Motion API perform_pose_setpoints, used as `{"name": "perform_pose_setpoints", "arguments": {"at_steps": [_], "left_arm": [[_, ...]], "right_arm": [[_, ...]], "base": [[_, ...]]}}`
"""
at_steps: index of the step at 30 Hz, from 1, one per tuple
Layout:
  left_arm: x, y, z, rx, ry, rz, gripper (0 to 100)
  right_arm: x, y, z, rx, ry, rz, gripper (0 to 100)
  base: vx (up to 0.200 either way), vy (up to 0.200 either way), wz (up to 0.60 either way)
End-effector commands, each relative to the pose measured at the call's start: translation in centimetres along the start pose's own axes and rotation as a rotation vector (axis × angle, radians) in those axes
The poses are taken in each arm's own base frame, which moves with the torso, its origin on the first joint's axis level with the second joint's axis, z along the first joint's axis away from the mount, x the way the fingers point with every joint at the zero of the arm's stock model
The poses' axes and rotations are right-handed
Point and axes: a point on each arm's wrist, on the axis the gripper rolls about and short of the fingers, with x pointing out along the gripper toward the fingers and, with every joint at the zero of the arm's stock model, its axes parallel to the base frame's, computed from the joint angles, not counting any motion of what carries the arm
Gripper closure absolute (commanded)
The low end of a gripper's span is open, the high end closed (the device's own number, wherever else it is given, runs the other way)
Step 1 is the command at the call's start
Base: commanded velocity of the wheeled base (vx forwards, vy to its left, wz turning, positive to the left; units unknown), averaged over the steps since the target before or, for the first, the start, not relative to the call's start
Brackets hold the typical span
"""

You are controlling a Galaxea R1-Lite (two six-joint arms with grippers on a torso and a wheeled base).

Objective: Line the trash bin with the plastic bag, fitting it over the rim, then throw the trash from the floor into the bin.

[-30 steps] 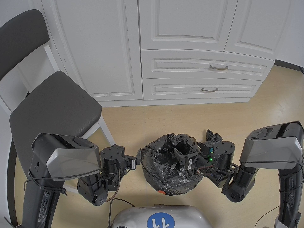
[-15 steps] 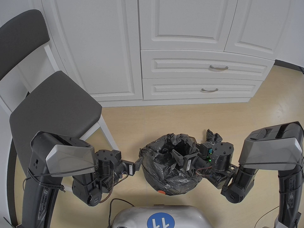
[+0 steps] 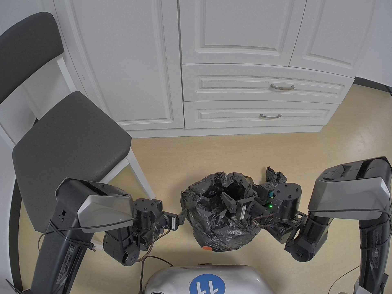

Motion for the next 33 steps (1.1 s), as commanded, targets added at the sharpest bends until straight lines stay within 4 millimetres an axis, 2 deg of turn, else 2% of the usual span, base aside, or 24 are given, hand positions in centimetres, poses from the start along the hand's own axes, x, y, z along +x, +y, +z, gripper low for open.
{"name": "perform_pose_setpoints", "arguments": {"at_steps": [1,5,14,16,21,25,26,29,30,33], "left_arm": [[2.0,0.2,0.1,-0.002,0.009,0.010,0],[3.6,0.5,1.0,0.005,0.034,0.026,0],[7.0,2.8,3.7,0.077,0.094,0.035,0],[7.7,3.0,4.1,0.105,0.118,0.031,0],[8.7,2.8,4.9,0.152,0.193,0.027,0],[9.3,2.1,5.5,0.191,0.231,0.011,0],[9.7,1.4,5.6,0.203,0.259,-0.002,0],[10.6,1.1,6.4,0.235,0.288,-0.007,0],[10.7,1.1,6.4,0.238,0.289,-0.007,0],[12.7,1.3,5.7,0.314,0.297,0.003,0]], "right_arm": [[-0.1,0.0,0.5,0.005,-0.025,0.003,0],[-0.1,0.0,0.5,0.006,-0.027,0.001,0],[-0.2,0.1,1.1,-0.003,-0.045,0.004,0],[0.0,0.2,1.8,-0.007,-0.072,0.008,0],[-0.2,0.0,3.6,-0.015,-0.030,-0.009,0],[-0.8,-0.4,4.9,-0.020,-0.005,-0.024,0],[-1.2,-0.4,5.2,-0.023,0.013,-0.028,0],[-1.5,-0.4,4.6,-0.033,0.067,-0.030,0],[-1.5,-0.3,4.6,-0.034,0.069,-0.029,0],[-1.6,-0.4,3.7,-0.052,0.124,-0.036,0]], "base": [[0.000,0.000,0.00],[0.000,0.000,0.00],[0.000,0.000,0.00],[0.000,0.000,0.00],[0.000,0.000,0.00],[0.000,0.000,0.00],[0.000,0.000,0.00],[0.000,0.000,0.00],[0.000,0.000,0.00],[0.000,0.000,0.00]]}}
